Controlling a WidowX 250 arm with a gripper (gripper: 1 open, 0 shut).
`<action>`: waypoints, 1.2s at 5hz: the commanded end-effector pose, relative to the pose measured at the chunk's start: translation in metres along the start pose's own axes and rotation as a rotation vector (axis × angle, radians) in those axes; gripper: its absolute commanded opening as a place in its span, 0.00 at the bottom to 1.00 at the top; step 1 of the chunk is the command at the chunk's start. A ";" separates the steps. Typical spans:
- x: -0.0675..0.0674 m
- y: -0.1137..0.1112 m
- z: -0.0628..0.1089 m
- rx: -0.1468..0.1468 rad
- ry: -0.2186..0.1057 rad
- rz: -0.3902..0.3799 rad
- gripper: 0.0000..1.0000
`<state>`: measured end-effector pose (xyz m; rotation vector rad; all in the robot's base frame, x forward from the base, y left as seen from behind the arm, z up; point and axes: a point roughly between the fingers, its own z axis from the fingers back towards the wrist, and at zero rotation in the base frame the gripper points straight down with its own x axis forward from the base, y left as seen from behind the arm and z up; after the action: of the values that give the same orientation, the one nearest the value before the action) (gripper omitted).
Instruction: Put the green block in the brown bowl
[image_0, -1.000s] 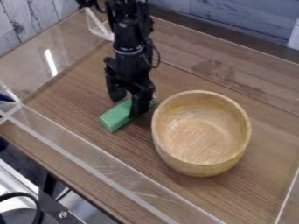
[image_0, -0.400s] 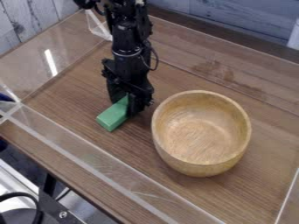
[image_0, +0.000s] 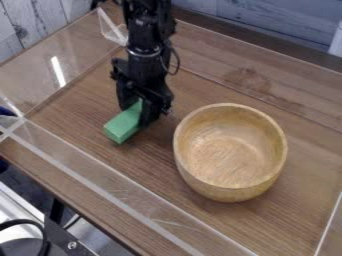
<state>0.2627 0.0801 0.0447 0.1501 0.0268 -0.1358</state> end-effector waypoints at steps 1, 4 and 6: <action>0.012 0.006 0.031 0.054 -0.066 0.044 0.00; 0.021 -0.039 0.072 0.132 -0.073 0.077 0.00; 0.022 -0.065 0.080 0.022 -0.106 -0.033 0.00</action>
<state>0.2707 0.0028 0.0978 0.1625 -0.0166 -0.1754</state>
